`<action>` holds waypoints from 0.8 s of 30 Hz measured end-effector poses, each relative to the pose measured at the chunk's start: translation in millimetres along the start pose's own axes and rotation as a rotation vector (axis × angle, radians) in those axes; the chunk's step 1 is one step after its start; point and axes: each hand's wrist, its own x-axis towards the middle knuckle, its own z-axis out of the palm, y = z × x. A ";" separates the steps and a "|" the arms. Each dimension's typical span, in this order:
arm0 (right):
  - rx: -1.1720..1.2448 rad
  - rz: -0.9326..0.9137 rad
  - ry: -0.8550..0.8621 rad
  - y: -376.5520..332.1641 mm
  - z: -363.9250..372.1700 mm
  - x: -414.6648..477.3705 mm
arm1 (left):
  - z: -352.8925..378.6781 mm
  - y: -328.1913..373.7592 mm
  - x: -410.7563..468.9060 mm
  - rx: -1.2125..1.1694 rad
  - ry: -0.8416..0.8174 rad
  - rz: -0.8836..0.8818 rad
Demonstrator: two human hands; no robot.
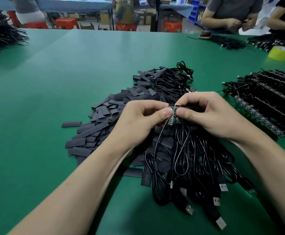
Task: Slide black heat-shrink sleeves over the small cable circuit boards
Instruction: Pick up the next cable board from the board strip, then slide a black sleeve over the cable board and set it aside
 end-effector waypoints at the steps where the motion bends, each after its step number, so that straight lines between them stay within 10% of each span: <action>1: 0.015 -0.008 -0.004 -0.9 0.3 -0.8 | 0.2 0.7 0.0 -0.021 -0.016 0.004; 13: -0.479 0.094 0.231 -6.9 -17.7 -15.0 | -9.9 9.0 1.8 -0.132 0.065 0.090; 20: -0.119 -0.006 0.152 -27.7 36.7 -8.7 | -6.8 11.0 -0.5 0.009 0.150 0.181; 24: 0.514 -0.018 0.265 -40.3 23.1 -8.2 | -9.7 6.2 -3.0 0.697 0.133 0.243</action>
